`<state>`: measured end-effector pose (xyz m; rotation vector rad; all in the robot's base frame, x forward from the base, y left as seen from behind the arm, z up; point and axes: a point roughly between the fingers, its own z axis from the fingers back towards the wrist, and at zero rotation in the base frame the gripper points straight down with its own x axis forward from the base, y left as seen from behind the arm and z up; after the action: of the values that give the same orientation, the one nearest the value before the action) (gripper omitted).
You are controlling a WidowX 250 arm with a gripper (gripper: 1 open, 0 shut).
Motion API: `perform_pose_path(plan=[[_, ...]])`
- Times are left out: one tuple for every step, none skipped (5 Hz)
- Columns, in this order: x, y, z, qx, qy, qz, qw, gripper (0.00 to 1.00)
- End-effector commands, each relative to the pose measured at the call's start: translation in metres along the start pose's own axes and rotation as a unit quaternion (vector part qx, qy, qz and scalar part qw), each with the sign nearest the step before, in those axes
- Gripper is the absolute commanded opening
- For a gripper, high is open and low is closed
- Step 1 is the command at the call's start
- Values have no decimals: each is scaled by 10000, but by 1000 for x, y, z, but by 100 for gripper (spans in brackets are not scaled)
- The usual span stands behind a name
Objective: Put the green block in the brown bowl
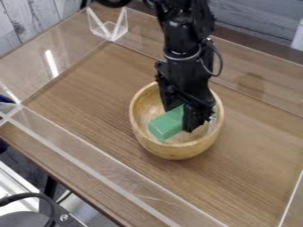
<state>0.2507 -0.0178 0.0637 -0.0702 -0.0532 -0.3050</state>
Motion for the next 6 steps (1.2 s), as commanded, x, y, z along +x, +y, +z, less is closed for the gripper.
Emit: perform_pose_path(plan=[[15, 6, 13, 66, -277, 33, 9996, 0], [15, 6, 12, 56, -254, 39, 9997, 0], [16, 7, 11, 45, -226, 44, 9997, 0], [17, 8, 10, 35, -205, 51, 9998, 0], [18, 8, 8, 24, -171, 55, 9998, 0], [18, 9, 7, 16, -147, 61, 9999, 0]])
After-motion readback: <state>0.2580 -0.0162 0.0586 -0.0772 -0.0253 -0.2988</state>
